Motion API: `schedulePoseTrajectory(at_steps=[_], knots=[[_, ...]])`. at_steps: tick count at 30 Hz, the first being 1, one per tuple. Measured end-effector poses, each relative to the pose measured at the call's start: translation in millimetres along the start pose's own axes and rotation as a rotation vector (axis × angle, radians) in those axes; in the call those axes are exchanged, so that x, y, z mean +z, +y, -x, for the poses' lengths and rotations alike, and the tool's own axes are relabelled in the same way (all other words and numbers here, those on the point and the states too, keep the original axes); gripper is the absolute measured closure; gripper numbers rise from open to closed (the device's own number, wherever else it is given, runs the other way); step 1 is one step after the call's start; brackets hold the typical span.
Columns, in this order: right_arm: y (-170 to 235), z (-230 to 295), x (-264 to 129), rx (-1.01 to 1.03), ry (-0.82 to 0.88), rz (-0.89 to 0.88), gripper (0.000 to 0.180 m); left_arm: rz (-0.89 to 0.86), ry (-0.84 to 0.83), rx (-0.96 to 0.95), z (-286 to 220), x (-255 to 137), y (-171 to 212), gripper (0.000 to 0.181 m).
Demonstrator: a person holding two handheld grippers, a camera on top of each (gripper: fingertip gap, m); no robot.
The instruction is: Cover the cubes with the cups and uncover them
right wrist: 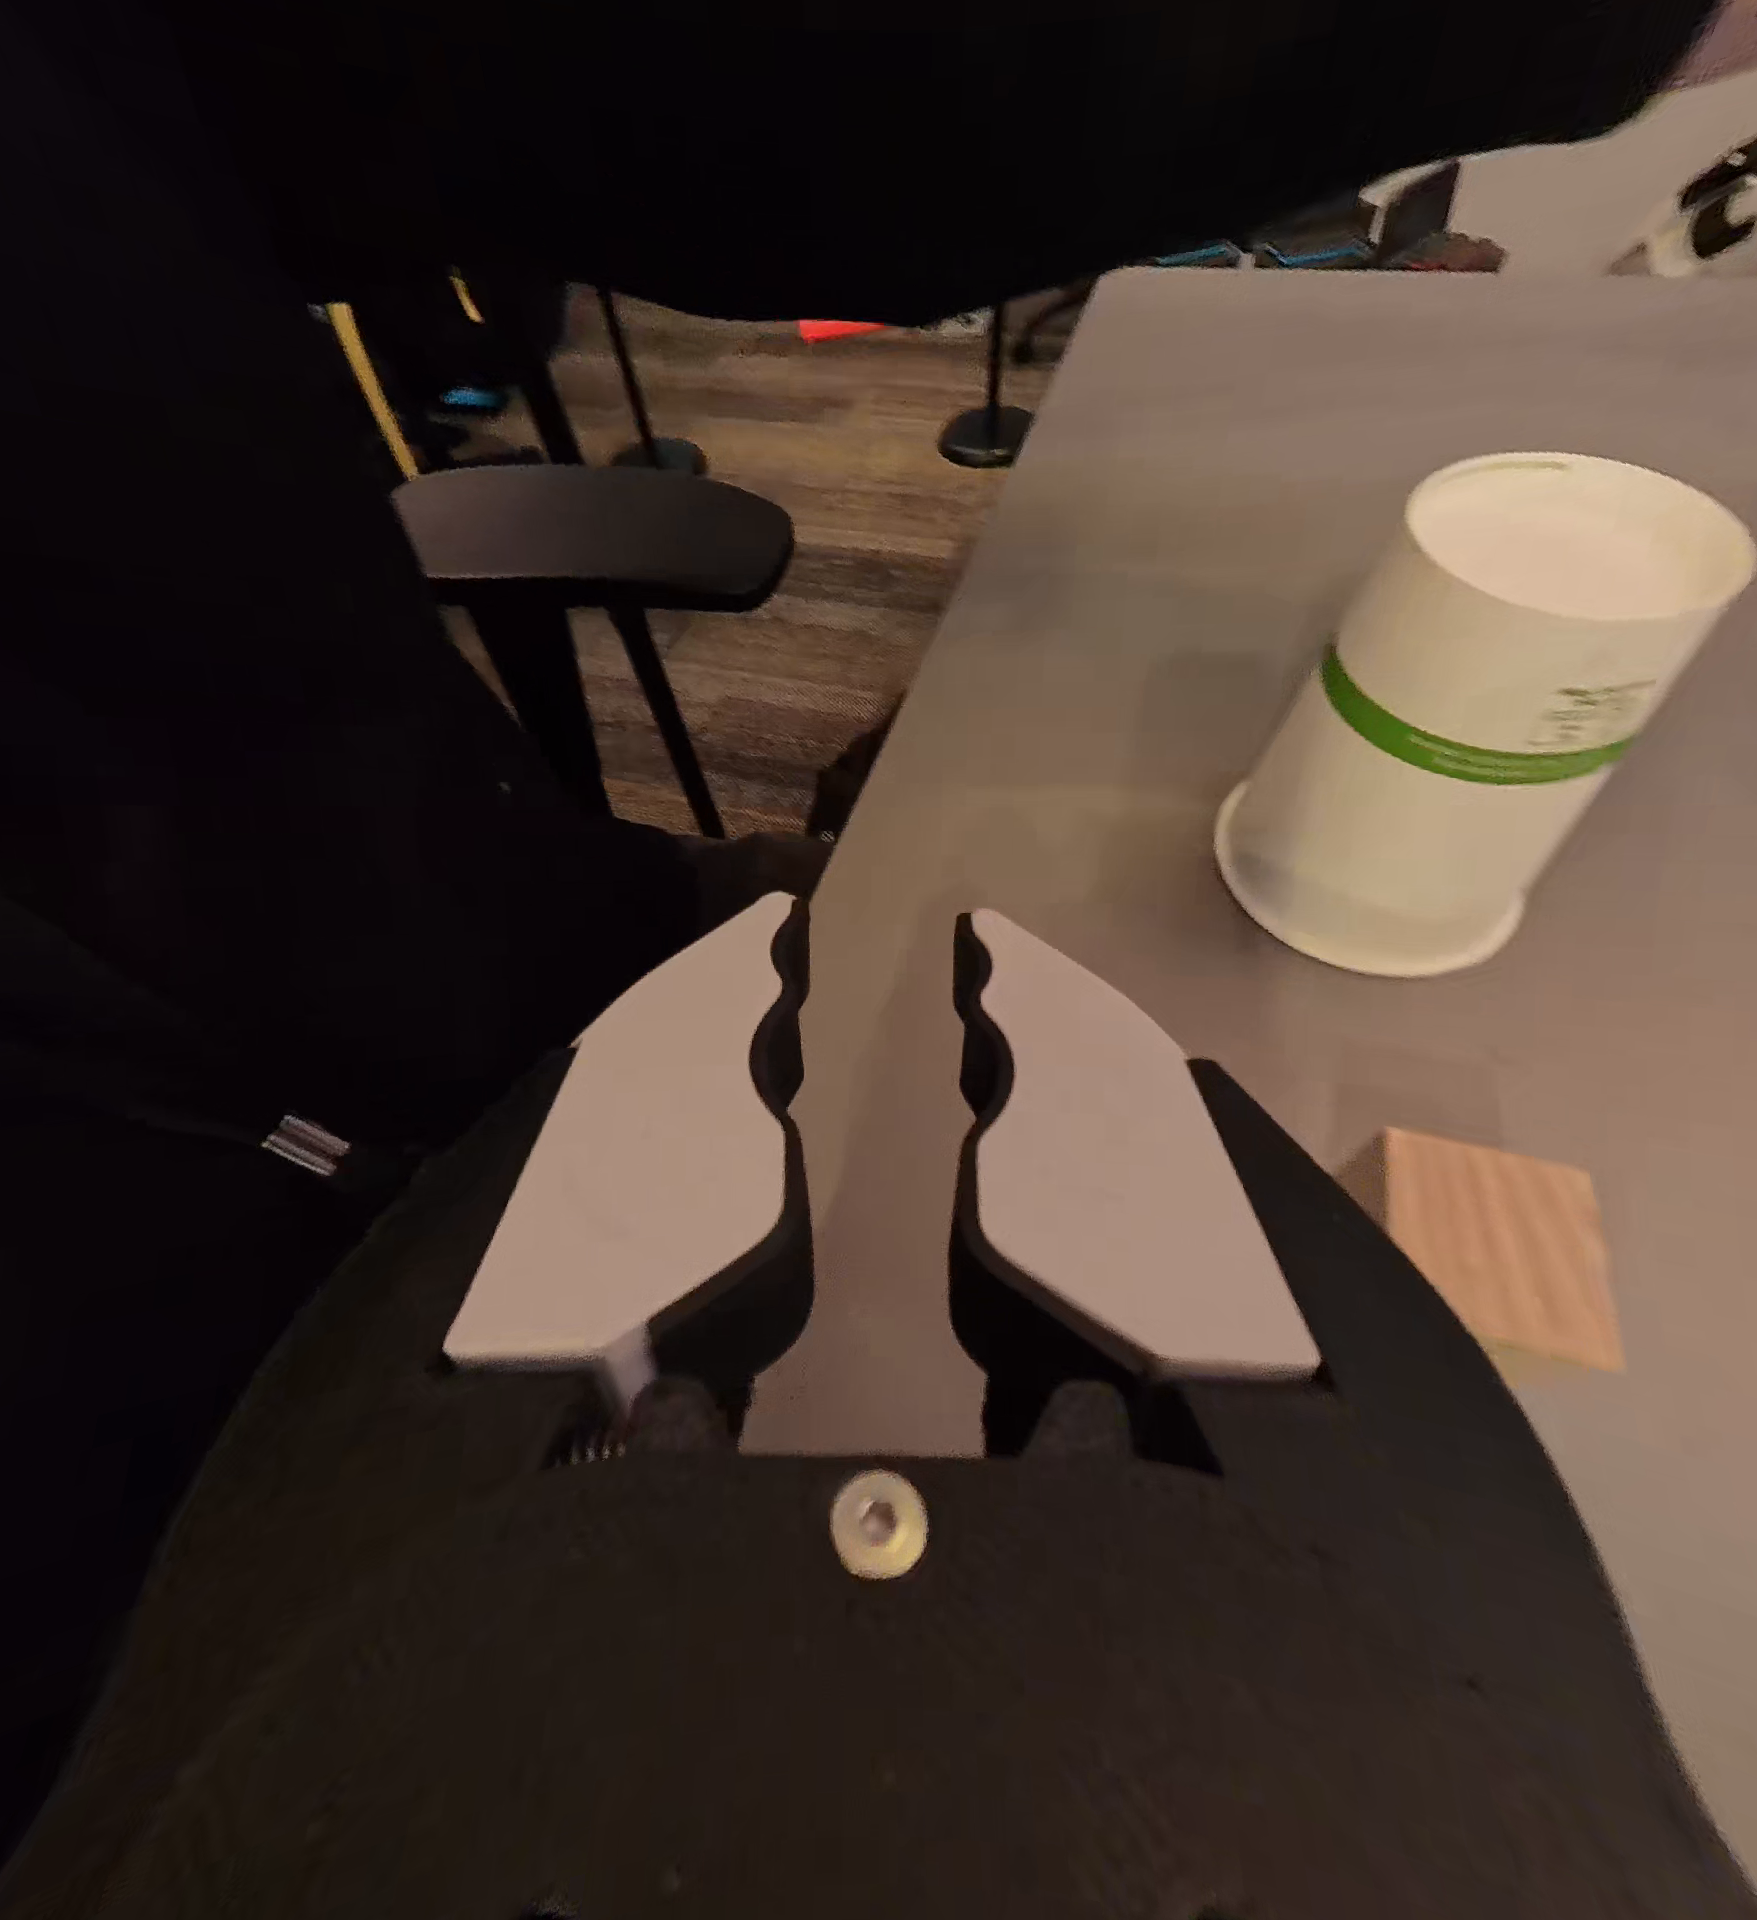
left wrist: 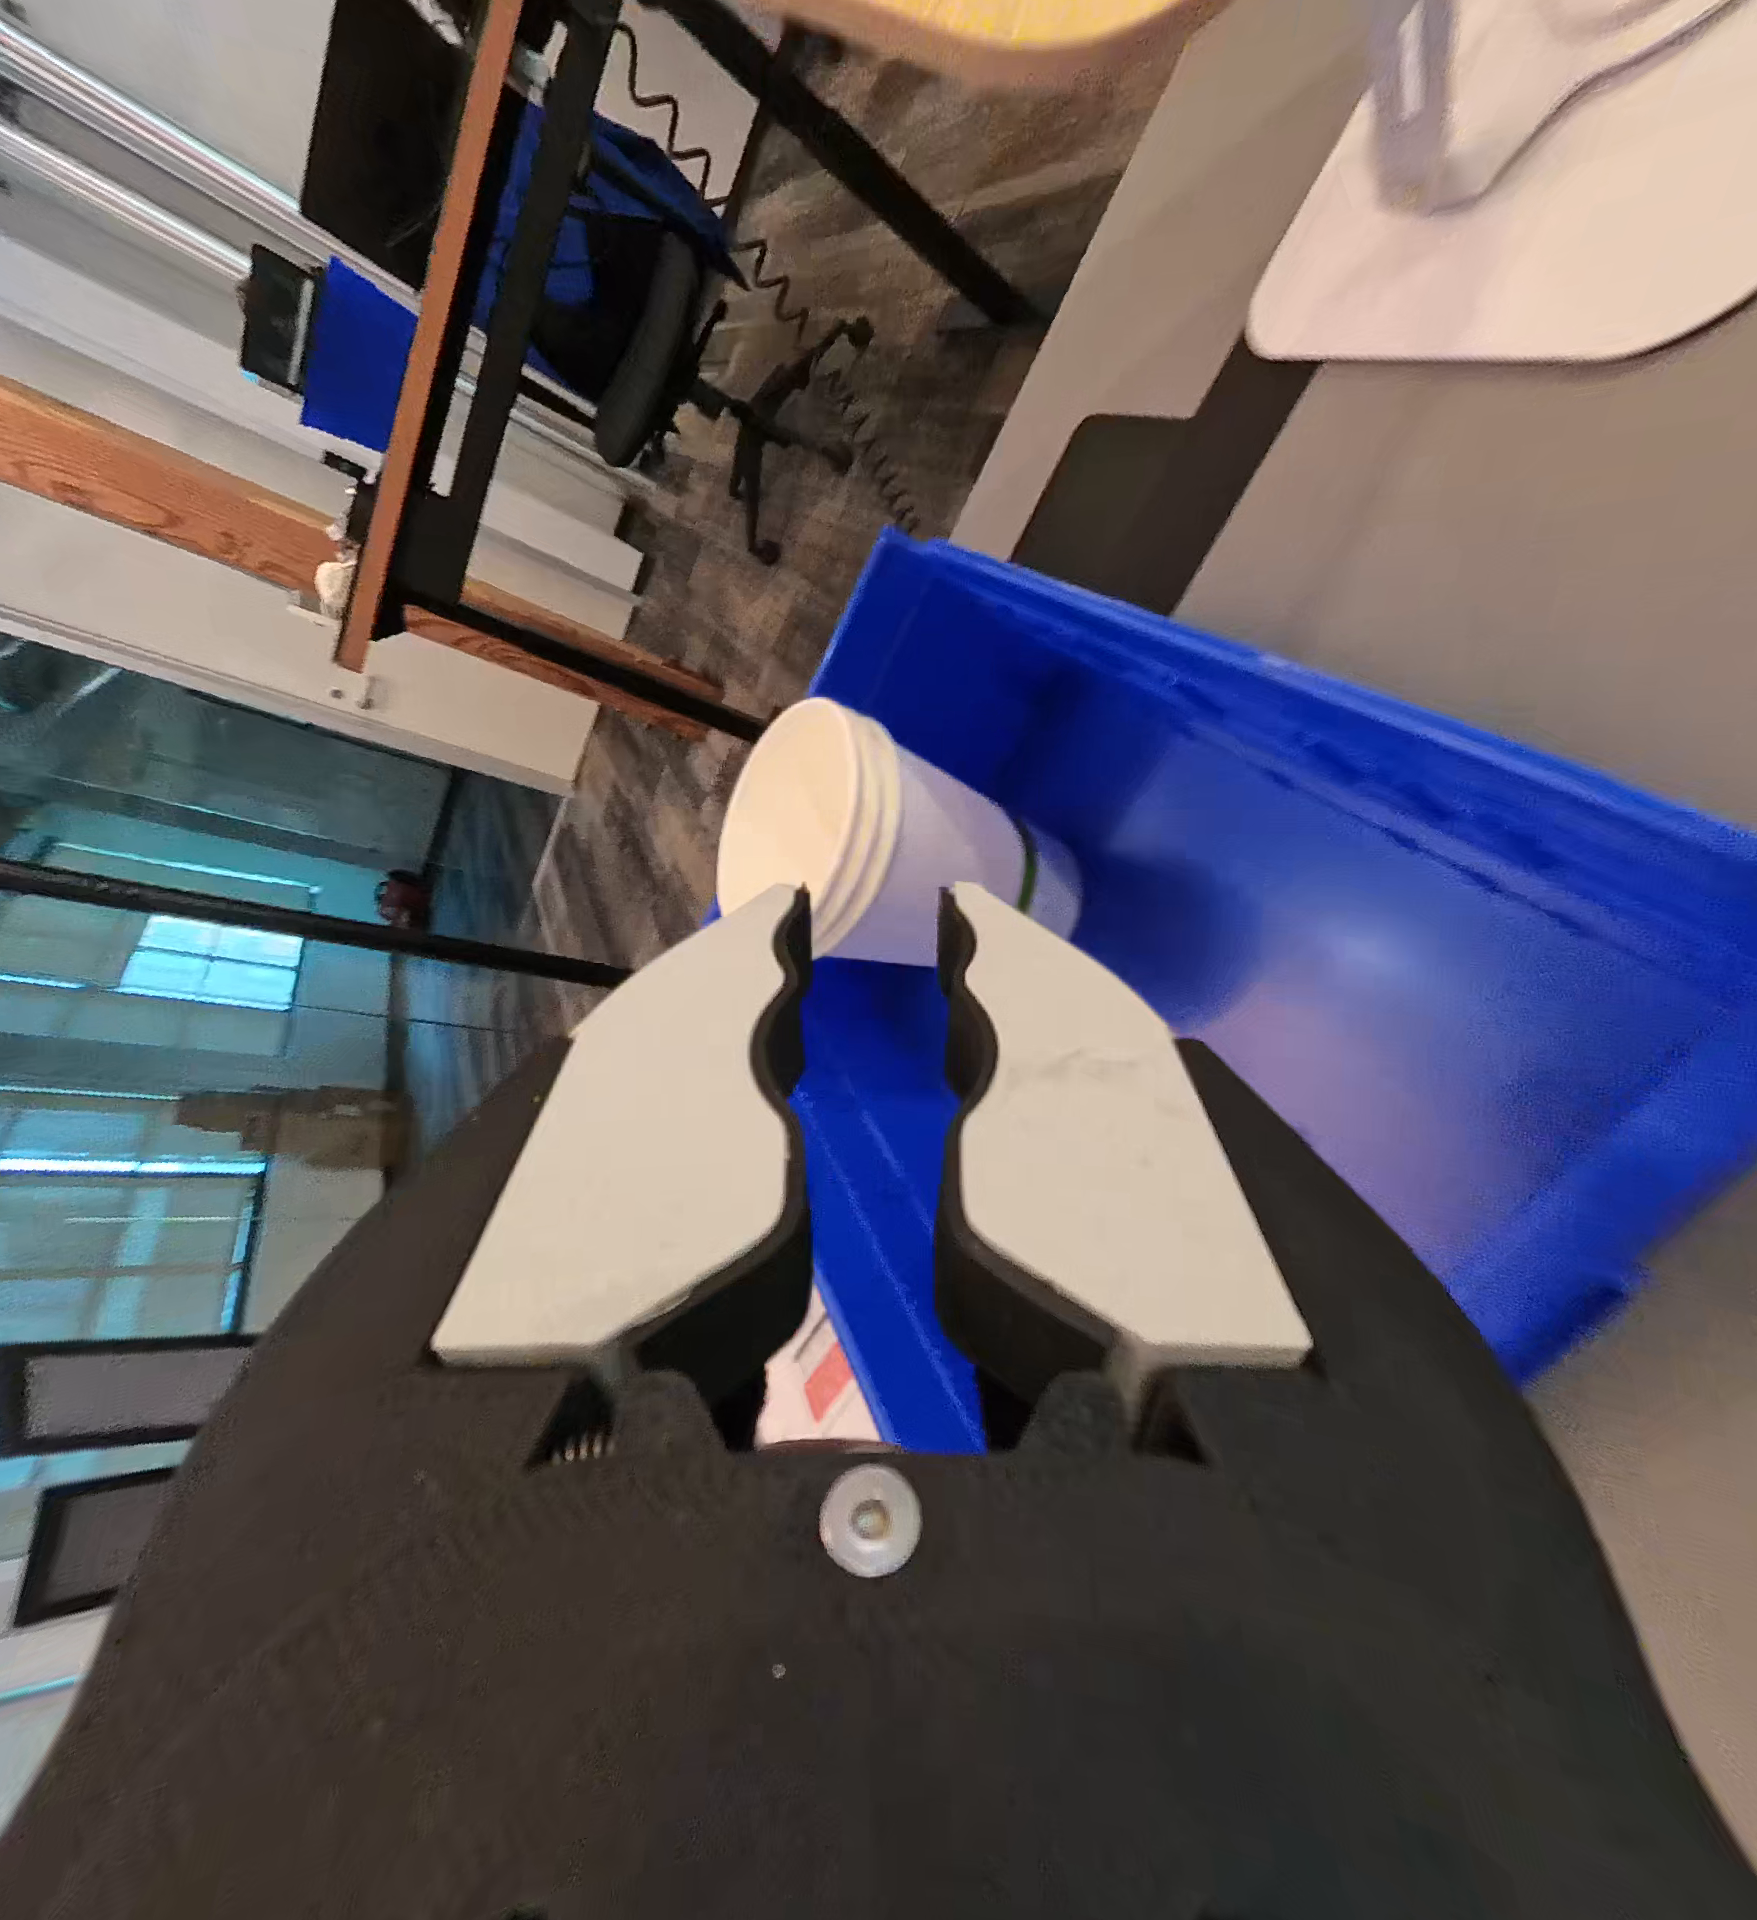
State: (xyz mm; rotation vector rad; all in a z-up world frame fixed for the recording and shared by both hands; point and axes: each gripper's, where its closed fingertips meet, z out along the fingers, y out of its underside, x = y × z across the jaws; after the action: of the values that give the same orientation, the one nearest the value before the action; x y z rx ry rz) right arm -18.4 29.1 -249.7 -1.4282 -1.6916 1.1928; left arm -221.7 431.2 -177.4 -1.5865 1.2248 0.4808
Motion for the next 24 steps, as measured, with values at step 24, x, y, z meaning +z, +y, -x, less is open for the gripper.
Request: schedulePoseTrajectory(at_steps=[24], knots=[[7.8, -6.3, -2.2, 0.038, -0.134, -0.163, 0.159, 0.168, 0.161, 0.24, 16.4, 90.2, 43.6, 0.166]])
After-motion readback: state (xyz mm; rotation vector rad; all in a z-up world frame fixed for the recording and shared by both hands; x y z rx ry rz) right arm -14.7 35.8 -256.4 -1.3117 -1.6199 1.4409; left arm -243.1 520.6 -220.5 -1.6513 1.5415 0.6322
